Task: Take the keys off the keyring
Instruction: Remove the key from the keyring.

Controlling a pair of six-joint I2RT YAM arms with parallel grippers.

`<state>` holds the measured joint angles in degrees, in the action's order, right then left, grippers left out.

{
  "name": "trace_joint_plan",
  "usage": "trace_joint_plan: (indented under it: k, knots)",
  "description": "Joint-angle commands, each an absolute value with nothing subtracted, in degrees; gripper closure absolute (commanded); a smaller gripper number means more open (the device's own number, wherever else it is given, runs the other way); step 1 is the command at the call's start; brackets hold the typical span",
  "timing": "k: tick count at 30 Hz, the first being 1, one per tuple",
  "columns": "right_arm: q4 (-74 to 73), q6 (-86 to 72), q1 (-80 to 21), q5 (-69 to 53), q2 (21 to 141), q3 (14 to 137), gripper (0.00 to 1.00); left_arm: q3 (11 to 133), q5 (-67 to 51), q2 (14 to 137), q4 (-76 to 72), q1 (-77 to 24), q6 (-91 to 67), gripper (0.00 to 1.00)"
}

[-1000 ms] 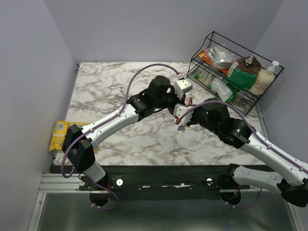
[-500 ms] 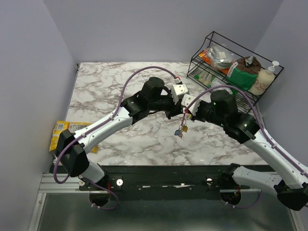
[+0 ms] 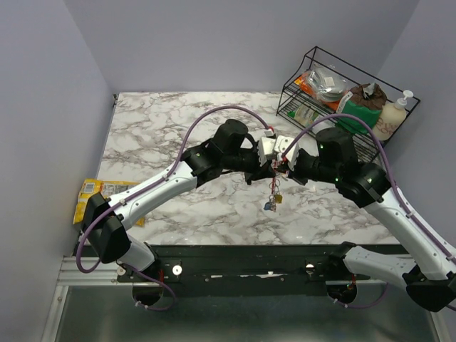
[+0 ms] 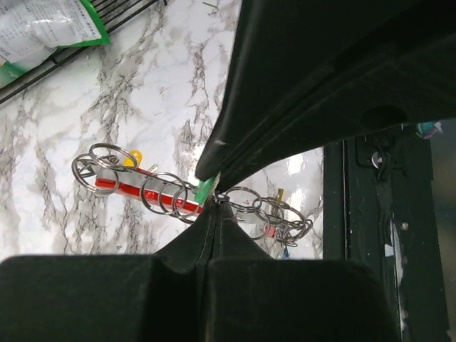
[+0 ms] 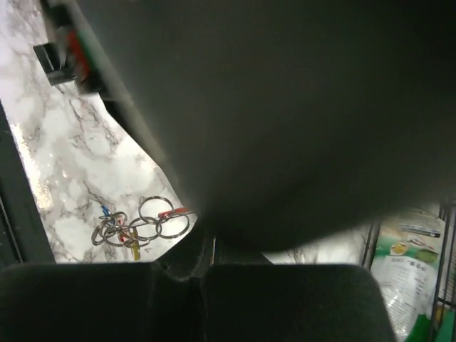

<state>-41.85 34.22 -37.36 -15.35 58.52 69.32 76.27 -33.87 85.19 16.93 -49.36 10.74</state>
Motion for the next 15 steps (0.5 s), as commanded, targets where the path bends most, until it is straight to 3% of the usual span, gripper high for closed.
trace_joint_plan:
  k: [1, 15]
  knots:
    - [-39.11, 30.68, -35.86, -13.01, 60.82, 71.1, 0.99, 77.17, -39.29, 83.06, 21.97, -53.17, 16.7, 1.0]
    - [-38.06, 25.49, -32.0, -10.72, 63.54, 70.4, 0.99, 79.45, -43.94, 82.62, 27.33, -54.93, 21.0, 1.0]
